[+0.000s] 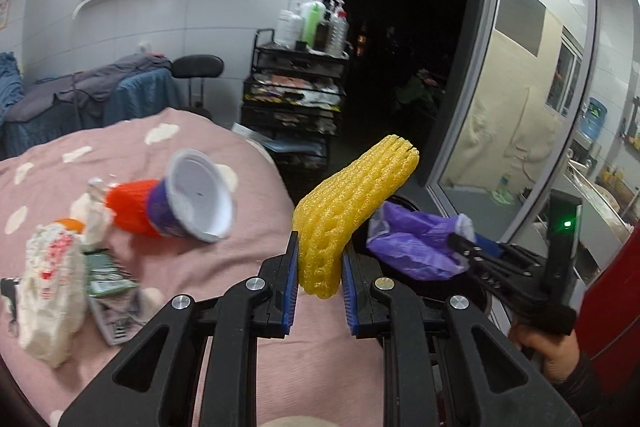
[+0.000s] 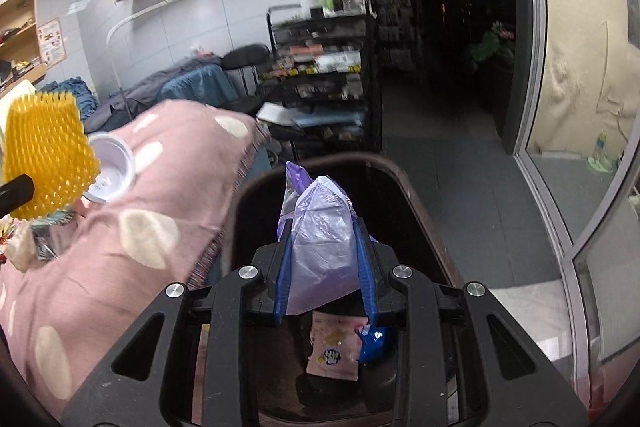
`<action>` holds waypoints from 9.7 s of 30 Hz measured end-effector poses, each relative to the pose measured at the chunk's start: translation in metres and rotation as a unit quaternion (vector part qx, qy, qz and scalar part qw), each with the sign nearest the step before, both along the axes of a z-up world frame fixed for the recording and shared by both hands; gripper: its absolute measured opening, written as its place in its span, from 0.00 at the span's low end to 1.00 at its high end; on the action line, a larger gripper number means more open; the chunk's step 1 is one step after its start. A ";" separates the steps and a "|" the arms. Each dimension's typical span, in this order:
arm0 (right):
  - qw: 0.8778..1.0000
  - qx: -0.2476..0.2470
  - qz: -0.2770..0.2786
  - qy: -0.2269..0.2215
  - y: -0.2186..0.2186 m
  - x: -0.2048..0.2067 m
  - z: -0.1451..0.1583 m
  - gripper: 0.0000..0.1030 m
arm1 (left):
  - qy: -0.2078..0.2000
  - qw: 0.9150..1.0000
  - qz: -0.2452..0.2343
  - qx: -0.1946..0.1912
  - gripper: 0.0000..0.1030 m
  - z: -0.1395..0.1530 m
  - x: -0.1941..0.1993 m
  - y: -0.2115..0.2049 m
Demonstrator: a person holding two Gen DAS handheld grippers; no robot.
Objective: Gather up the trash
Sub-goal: 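Carry both items to the bin and open the right tool to drop the purple bag, then open the left tool over the bin to drop the yellow foam net, then move both tools back over the trash on the bedspread, then grasp the crumpled white paper with the left tool while the right grasps the white cup rim, then carry both items over the black bin and open the right tool to drop the cup, then open the left tool over the bin to drop the crumpled white paper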
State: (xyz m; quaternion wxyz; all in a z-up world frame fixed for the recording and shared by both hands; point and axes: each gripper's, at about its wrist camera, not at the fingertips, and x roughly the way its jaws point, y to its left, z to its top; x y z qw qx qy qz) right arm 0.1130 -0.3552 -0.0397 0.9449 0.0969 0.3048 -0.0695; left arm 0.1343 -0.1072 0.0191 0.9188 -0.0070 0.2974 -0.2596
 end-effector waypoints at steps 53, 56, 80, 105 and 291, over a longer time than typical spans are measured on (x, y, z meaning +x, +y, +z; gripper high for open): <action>0.988 -0.005 -0.141 -0.054 -0.058 -0.029 0.020 0.93 | 0.128 0.976 -0.136 0.108 0.26 -0.078 0.019 -0.150; 0.989 -0.007 -0.138 -0.053 -0.056 -0.028 0.021 0.95 | 0.124 0.976 -0.137 0.118 0.48 -0.081 0.018 -0.151; 0.993 -0.023 -0.113 -0.038 -0.045 -0.021 0.017 0.95 | 0.040 0.990 -0.096 0.096 0.88 -0.041 -0.009 -0.113; 0.997 -0.031 0.058 -0.032 0.056 0.000 0.009 0.95 | -0.031 0.996 0.058 0.063 0.95 -0.006 -0.048 0.050; 0.984 0.017 -0.177 -0.016 -0.083 -0.018 0.022 0.92 | 0.042 0.977 -0.171 0.117 0.33 -0.067 -0.007 -0.153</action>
